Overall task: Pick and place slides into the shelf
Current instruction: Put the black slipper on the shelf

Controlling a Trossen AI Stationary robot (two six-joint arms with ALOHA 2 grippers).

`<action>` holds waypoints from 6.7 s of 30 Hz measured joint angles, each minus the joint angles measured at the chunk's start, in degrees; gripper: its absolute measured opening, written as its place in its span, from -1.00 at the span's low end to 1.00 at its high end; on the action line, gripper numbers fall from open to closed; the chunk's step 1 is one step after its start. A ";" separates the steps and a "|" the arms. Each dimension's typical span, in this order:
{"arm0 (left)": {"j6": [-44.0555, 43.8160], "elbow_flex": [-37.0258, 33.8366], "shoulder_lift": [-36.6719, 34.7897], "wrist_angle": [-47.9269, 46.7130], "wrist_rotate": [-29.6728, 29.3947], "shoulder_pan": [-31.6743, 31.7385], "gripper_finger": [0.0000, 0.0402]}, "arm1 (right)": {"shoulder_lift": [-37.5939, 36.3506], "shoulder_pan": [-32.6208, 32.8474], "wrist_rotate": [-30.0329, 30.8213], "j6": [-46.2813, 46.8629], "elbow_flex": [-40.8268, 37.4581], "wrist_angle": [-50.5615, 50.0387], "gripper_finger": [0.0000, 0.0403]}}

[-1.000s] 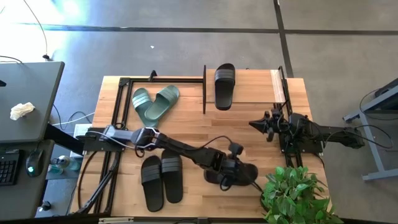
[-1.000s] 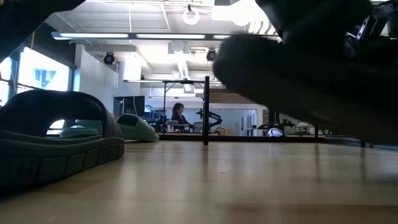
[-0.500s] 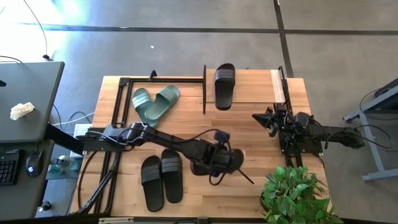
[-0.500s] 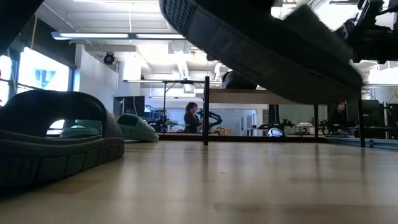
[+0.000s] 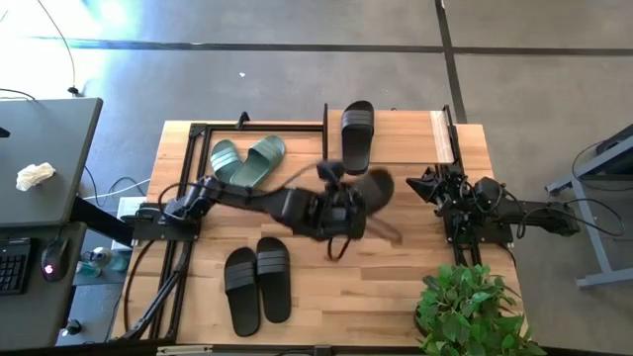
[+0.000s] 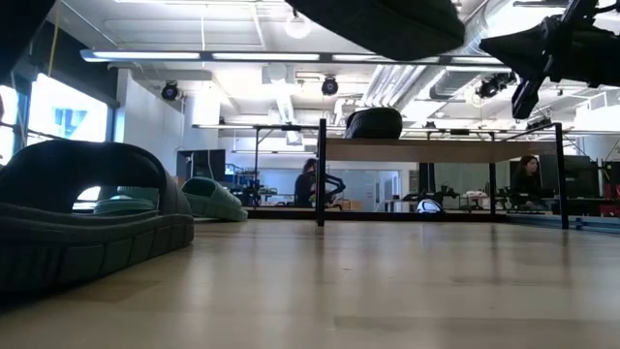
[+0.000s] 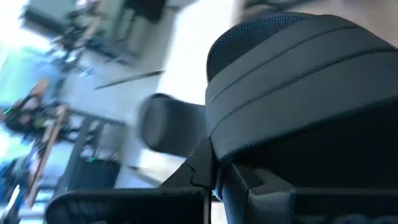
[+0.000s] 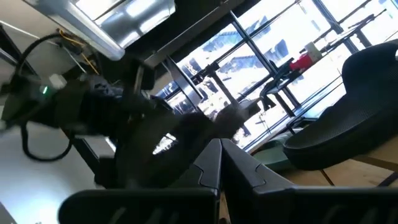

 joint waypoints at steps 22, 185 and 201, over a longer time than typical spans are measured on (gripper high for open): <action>10.47 0.07 5.92 46.37 4.86 19.59 -1.00 | 0.02 0.01 -0.21 0.20 0.00 3.39 -1.00; -2.64 0.02 -8.03 -0.65 33.22 14.04 -0.39 | 37.46 -24.95 -13.40 9.53 59.54 -63.47 -0.82; -1.96 -0.51 -8.03 -6.53 46.05 14.04 -0.64 | 45.42 -43.79 -38.81 7.28 56.72 -67.61 -0.82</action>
